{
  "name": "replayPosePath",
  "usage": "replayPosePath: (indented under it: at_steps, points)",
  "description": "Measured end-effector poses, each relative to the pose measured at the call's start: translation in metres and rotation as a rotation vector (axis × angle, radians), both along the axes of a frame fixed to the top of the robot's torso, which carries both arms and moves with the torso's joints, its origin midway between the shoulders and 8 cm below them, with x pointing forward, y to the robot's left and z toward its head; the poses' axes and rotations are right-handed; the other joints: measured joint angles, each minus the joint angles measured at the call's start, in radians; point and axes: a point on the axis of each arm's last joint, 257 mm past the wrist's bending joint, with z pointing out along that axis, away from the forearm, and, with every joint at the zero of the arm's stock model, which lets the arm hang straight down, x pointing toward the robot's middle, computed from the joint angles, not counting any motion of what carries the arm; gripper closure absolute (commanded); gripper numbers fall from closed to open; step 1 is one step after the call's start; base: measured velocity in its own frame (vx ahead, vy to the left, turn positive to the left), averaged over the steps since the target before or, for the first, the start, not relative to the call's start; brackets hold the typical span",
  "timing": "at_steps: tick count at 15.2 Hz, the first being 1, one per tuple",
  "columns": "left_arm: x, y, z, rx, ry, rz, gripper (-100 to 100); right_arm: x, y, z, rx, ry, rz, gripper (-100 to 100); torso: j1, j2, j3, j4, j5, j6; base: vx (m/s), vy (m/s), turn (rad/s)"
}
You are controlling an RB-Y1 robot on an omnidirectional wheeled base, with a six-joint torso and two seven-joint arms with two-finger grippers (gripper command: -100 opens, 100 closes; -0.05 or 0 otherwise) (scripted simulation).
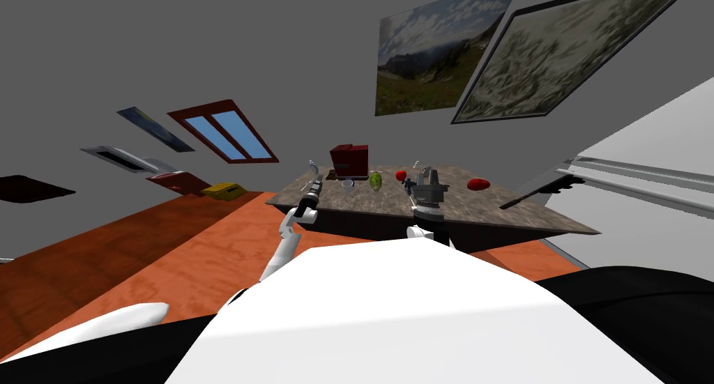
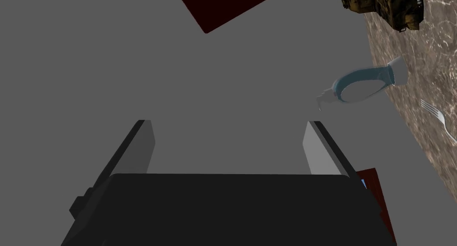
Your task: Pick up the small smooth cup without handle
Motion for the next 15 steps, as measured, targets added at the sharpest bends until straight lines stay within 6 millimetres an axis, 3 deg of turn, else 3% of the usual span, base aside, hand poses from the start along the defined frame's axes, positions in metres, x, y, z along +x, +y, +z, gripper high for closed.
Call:
replayPosePath:
  at_steps: [15]
  points:
    - [0.054,0.049,-0.047,-0.003,0.267,0.123,-100,0.000,0.000,0.000,0.000,0.000,0.000,0,0.000,0.000,0.000,0.000,0.000,0.000,0.000,-0.030,-0.037]
